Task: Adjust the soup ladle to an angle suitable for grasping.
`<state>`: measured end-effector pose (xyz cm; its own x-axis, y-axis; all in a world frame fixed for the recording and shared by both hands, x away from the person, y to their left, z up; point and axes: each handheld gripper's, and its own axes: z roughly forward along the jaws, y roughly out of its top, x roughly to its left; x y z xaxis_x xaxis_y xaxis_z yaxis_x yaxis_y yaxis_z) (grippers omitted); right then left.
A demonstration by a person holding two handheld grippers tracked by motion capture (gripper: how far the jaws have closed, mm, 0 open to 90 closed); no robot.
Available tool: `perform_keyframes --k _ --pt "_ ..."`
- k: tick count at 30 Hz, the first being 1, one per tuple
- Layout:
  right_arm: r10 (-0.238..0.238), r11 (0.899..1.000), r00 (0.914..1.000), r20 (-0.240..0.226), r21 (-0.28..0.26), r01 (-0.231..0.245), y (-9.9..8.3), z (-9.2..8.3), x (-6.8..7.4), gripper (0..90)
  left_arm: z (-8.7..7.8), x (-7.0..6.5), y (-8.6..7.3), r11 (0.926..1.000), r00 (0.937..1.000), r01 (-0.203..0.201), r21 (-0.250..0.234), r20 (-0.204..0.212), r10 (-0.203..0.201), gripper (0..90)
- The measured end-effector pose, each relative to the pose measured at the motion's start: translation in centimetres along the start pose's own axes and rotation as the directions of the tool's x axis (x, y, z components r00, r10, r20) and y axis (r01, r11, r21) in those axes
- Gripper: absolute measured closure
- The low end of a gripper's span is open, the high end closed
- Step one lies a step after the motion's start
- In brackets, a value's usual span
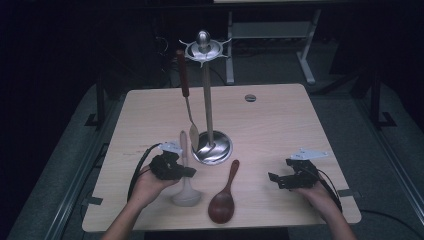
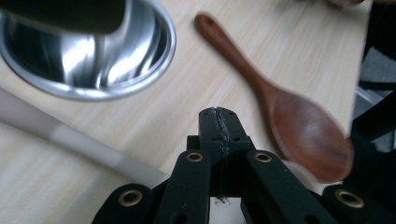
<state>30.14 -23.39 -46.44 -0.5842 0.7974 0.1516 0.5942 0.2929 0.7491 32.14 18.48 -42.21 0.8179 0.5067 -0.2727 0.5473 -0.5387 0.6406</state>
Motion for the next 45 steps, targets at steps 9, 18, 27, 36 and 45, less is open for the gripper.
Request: perform_keyframes --k 9,18,27,36,45 --pt "-0.013 1.0 0.9999 -0.001 0.001 0.013 0.0 0.1 0.0 8.5 1.7 0.9 -1.6 0.9968 0.9992 0.039 0.07 -0.007 -0.039 89.9" --pt "-0.026 1.0 0.9997 0.003 0.009 0.026 0.0 0.1 0.1 8.5 2.3 0.7 -2.0 0.9953 0.999 0.045 0.085 -0.005 -0.045 89.9" --pt "-0.036 0.999 0.9994 0.002 0.002 0.036 0.0 0.1 0.1 8.5 1.7 0.9 -2.3 0.993 0.9994 0.035 0.113 0.003 -0.035 90.0" --pt "-0.032 0.999 0.9995 0.005 0.001 0.032 0.0 0.1 0.1 8.5 0.3 0.9 -3.5 0.9913 0.9981 0.061 0.117 -0.006 -0.061 90.0" --pt "-0.028 1.0 0.9996 0.009 -0.004 0.028 0.1 0.0 0.1 8.6 -1.6 1.3 -4.7 0.9893 0.9963 0.078 0.123 -0.047 -0.073 90.0"
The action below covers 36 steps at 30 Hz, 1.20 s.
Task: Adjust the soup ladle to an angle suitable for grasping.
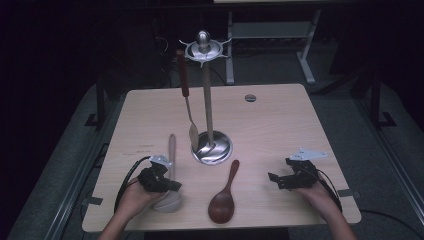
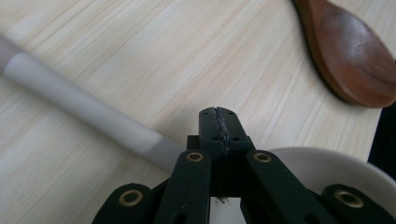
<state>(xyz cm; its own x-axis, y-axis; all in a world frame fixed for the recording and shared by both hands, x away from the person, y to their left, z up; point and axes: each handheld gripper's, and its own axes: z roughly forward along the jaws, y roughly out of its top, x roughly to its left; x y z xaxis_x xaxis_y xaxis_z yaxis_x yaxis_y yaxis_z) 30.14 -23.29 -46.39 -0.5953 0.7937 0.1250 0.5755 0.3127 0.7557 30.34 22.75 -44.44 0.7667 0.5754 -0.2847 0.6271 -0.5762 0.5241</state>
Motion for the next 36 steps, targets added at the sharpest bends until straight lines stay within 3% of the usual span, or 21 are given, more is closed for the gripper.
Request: perform_keyframes --k 2,10,18,21,24,30,33,36 --pt "-0.002 1.0 1.0 0.0 0.0 0.002 0.0 0.1 0.0 8.7 -0.2 0.2 -0.4 0.9998 0.9998 0.021 -0.002 -0.002 -0.021 90.0" --pt "-0.007 1.0 1.0 0.0 0.0 0.007 0.0 0.1 0.0 8.7 -0.8 0.4 -1.1 0.9991 0.9992 0.037 -0.02 -0.012 -0.037 90.0" --pt "-0.009 1.0 1.0 -0.003 0.01 0.009 0.0 0.2 0.0 8.7 0.5 -0.8 0.3 0.9994 0.9994 -0.002 -0.036 0.036 0.003 89.9" --pt "-0.008 1.0 1.0 -0.001 0.011 0.008 0.0 0.2 0.1 8.7 1.2 -1.5 0.8 0.9996 0.9972 -0.021 -0.021 0.071 0.022 89.9" --pt "-0.014 1.0 0.9999 0.0 0.006 0.014 0.0 0.1 0.0 8.7 1.5 -2.0 0.7 0.9994 0.9964 -0.035 -0.001 0.077 0.035 90.0" --pt "-0.01 1.0 1.0 0.0 0.008 0.01 0.0 0.1 0.0 8.7 0.9 -1.7 0.0 0.9999 0.9946 -0.009 0.005 0.103 0.008 90.0" --pt "-0.013 1.0 0.9999 0.0 0.009 0.013 0.0 0.1 0.0 8.7 0.8 -1.5 -0.4 0.9995 0.9941 -0.01 0.029 0.108 0.007 90.0" --pt "-0.008 1.0 1.0 0.001 0.011 0.008 0.0 0.1 0.0 8.7 0.4 -1.4 -1.0 0.9985 0.9963 -0.011 0.054 0.086 0.006 90.0"
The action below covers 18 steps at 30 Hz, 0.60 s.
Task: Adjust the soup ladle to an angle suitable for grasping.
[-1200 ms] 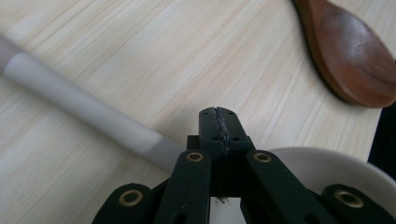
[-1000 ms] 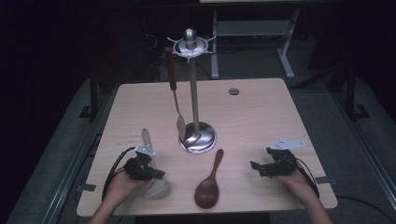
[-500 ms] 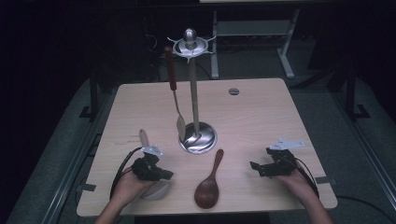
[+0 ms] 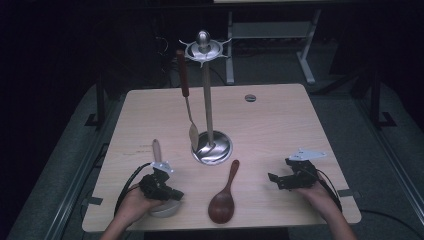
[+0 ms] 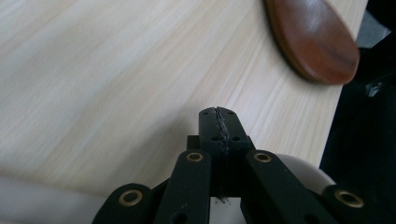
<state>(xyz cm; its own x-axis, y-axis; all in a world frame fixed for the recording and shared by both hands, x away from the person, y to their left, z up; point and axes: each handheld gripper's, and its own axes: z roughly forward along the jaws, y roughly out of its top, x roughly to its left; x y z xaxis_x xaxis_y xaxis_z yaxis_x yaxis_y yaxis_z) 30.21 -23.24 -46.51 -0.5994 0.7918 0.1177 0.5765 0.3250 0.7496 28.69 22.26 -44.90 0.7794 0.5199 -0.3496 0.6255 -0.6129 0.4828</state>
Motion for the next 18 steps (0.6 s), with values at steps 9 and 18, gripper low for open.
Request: perform_keyframes --k 9,18 --pt "-0.005 1.0 1.0 -0.001 0.001 0.005 0.0 0.1 0.0 8.7 -2.0 0.7 -2.1 0.999 0.9973 0.04 -0.02 -0.06 -0.041 90.0" --pt "0.002 1.0 1.0 -0.002 -0.002 -0.002 0.0 0.0 0.1 8.7 -2.9 1.6 -1.7 0.9961 0.9957 0.053 -0.071 -0.072 -0.058 89.9"
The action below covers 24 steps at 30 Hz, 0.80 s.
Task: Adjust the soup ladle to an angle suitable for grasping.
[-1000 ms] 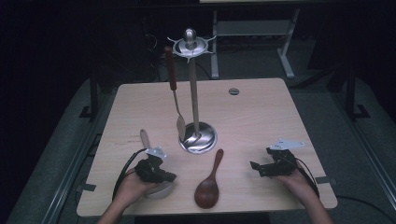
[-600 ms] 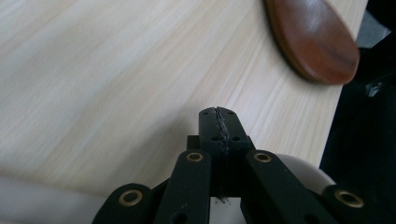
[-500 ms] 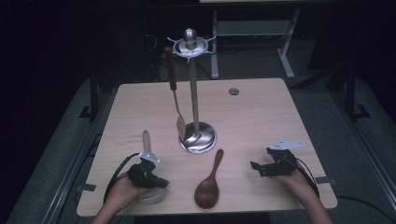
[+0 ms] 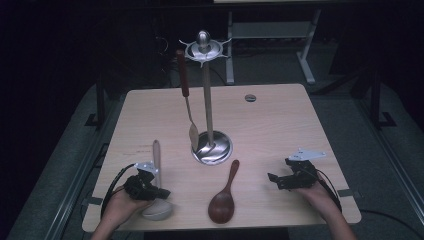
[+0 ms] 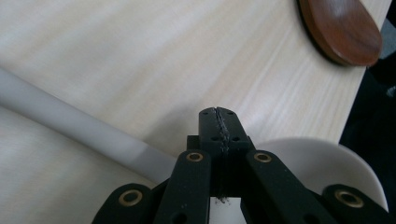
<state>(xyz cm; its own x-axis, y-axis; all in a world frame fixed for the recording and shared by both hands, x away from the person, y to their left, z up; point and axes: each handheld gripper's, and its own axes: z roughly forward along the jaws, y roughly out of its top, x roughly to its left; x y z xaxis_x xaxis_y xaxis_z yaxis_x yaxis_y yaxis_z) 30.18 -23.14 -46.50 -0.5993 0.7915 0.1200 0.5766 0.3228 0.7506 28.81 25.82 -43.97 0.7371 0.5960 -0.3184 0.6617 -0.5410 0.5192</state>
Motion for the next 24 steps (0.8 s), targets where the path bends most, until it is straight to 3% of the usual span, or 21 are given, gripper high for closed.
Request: perform_keyframes --k 4,6,10,11,13,17,24 --pt "-0.004 1.0 1.0 0.002 0.002 0.004 0.0 0.0 -0.1 8.7 -1.5 1.7 1.1 0.9984 0.9982 0.015 -0.055 -0.057 -0.018 90.0" --pt "-0.006 1.0 1.0 0.0 0.002 0.006 0.0 0.0 -0.1 8.7 -2.2 2.9 1.5 0.9964 0.9945 0.033 -0.078 -0.097 -0.04 90.0" --pt "-0.003 1.0 1.0 -0.001 0.003 0.003 0.0 0.1 0.0 8.7 -3.0 5.9 2.2 0.9925 0.9718 0.077 -0.095 -0.215 -0.096 90.0" --pt "-0.003 1.0 1.0 0.0 0.003 0.003 0.0 0.1 0.0 8.7 -3.1 6.4 2.3 0.9915 0.9683 0.087 -0.097 -0.226 -0.107 90.0" --pt "-0.004 1.0 1.0 0.0 0.002 0.004 0.0 0.1 -0.1 8.7 -2.9 7.8 2.5 0.9874 0.9547 0.114 -0.11 -0.263 -0.139 90.0" --pt "0.0 1.0 1.0 0.001 0.005 0.0 0.0 0.1 -0.1 8.7 -2.1 9.6 2.8 0.9814 0.9383 0.151 -0.119 -0.295 -0.18 90.0" --pt "0.0 1.0 1.0 0.0 0.003 0.0 -0.1 0.1 -0.1 8.7 -0.8 10.4 3.7 0.9781 0.9356 0.171 -0.119 -0.292 -0.199 90.0"
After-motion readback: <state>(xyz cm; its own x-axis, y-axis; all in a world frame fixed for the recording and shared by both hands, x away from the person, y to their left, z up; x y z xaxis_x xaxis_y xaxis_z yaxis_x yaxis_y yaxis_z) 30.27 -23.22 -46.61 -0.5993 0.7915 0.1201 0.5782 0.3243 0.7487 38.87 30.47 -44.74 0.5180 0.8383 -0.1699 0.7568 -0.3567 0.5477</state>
